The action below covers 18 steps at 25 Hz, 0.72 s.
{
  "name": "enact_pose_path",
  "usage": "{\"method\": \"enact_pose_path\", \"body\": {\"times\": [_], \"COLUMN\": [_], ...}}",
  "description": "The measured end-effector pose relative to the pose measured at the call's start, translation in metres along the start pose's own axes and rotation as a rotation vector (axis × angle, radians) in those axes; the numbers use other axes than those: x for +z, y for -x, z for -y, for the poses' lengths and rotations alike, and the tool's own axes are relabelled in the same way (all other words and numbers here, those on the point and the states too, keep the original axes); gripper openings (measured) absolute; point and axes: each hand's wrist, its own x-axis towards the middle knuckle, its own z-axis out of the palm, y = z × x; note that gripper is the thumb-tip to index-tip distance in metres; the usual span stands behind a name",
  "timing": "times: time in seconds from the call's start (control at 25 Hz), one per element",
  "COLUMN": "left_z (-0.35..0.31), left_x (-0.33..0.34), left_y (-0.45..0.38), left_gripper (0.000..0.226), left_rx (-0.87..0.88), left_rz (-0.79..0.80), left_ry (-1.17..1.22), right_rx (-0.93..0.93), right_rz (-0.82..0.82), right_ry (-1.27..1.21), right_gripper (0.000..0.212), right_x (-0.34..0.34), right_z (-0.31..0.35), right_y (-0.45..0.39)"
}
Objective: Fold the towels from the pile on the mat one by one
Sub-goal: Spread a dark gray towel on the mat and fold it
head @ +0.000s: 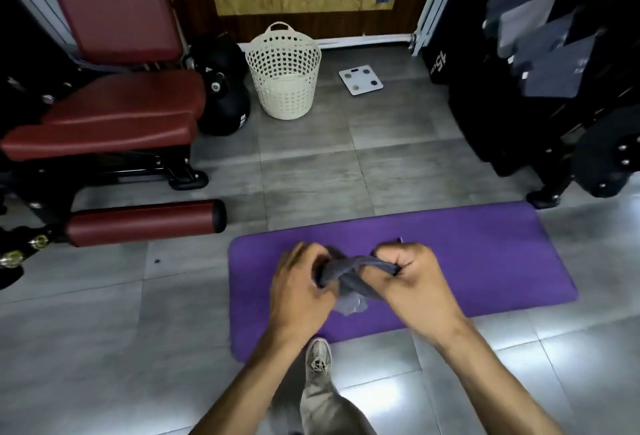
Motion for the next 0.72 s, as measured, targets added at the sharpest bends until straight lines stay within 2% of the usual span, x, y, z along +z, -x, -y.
{"method": "enact_pose_path", "body": {"times": [0.08, 0.16, 0.24, 0.32, 0.4, 0.44, 0.48, 0.6, 0.64, 0.72], "left_z": [-0.008, -0.015, -0.026, -0.042, -0.069, -0.083, -0.095, -0.12, -0.119, -0.113], "left_x": [0.005, 0.013, 0.019, 0.021, 0.022, 0.029, 0.041, 0.079, 0.089, 0.107], "left_y": [0.019, 0.036, 0.05, 0.064, 0.077, 0.082, 0.086, 0.079, 0.073, 0.059], "left_gripper": [0.02, 0.02, 0.026, 0.017, 0.012, 0.015, 0.017, 0.027, 0.03, 0.027], "left_rx": [-0.009, -0.054, -0.193, -0.263, -0.178, -0.128, -0.095, -0.041, -0.042, -0.136], "left_rz": [-0.09, -0.093, 0.062, 0.262, 0.407, 0.458, 0.446, 0.13, 0.033, -0.1], "left_ry": [-0.086, -0.046, 0.301, 0.668, 0.715, 0.646, 0.49, -0.164, -0.29, -0.375], "right_rx": [0.055, 0.046, 0.02, 0.052, 0.108, 0.12, 0.116, 0.096, 0.103, 0.132], "right_rz": [-0.101, -0.188, -0.217, -0.22, -0.244, -0.265, -0.289, -0.333, -0.365, -0.462], "right_ry": [-0.145, -0.064, 0.146, 0.279, 0.264, 0.248, 0.262, 0.336, 0.316, 0.249], "right_gripper": [0.051, 0.053, 0.054, 0.055, 0.057, 0.058, 0.058, 0.056, 0.056, 0.054], "right_x": [-0.018, -0.038, -0.061, -0.089, -0.122, -0.138, -0.155, -0.207, -0.226, -0.283], "right_z": [0.011, 0.014, 0.011, 0.001, -0.009, -0.013, -0.018, -0.035, -0.042, -0.066], "right_y": [0.032, 0.052, 0.064, 0.073, 0.081, 0.085, 0.09, 0.106, 0.11, 0.115]}}
